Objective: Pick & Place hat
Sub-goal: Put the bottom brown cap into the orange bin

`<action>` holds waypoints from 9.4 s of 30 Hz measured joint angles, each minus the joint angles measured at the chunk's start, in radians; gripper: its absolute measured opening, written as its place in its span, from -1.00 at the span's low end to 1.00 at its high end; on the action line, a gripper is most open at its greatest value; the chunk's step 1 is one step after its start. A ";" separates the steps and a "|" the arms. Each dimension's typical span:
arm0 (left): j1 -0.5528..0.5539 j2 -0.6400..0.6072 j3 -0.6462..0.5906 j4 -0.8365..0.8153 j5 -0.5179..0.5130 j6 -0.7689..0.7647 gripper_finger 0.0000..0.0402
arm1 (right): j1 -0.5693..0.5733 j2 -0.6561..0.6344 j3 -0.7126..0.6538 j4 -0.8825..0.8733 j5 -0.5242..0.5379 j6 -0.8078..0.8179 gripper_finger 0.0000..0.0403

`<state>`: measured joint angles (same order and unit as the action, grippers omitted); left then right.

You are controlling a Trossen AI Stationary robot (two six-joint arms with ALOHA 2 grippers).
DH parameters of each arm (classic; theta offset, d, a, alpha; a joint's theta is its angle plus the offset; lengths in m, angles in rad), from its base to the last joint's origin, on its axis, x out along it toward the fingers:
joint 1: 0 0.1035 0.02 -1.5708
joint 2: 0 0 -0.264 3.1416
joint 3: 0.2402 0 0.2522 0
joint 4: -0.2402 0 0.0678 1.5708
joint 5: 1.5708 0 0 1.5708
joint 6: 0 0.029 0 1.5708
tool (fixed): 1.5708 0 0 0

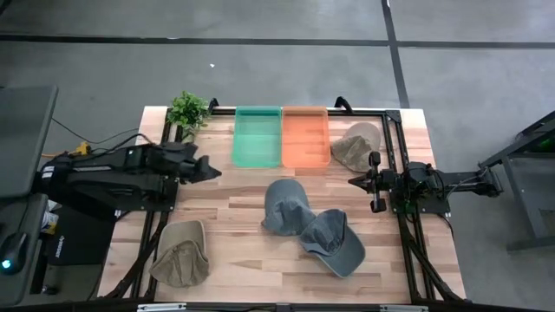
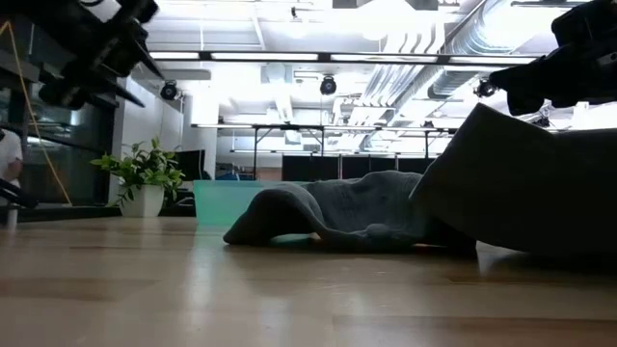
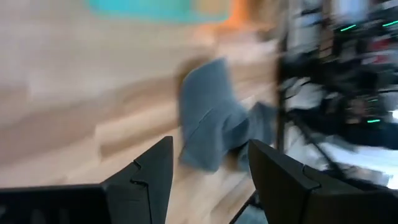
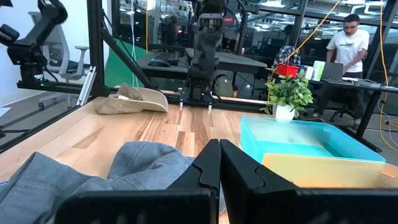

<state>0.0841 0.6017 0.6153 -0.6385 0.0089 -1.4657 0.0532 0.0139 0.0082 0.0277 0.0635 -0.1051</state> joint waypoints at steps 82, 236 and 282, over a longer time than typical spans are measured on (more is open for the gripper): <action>-0.661 1.413 1.019 -0.837 0.372 -1.491 0.65 | 0.000 0.004 0.000 0.006 0.000 0.000 -1.00; -0.719 1.055 0.828 -0.507 -1.485 -1.370 -1.00 | 0.000 0.377 0.225 0.169 -0.166 0.024 0.22; -0.601 1.056 0.831 -0.277 -1.583 -1.307 -1.00 | -0.009 1.534 1.000 0.344 0.132 -0.516 0.34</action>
<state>-0.5171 1.6577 1.4464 -0.9153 -1.5738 -2.7724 0.0438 1.5476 1.0082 0.3714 0.1955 -0.6210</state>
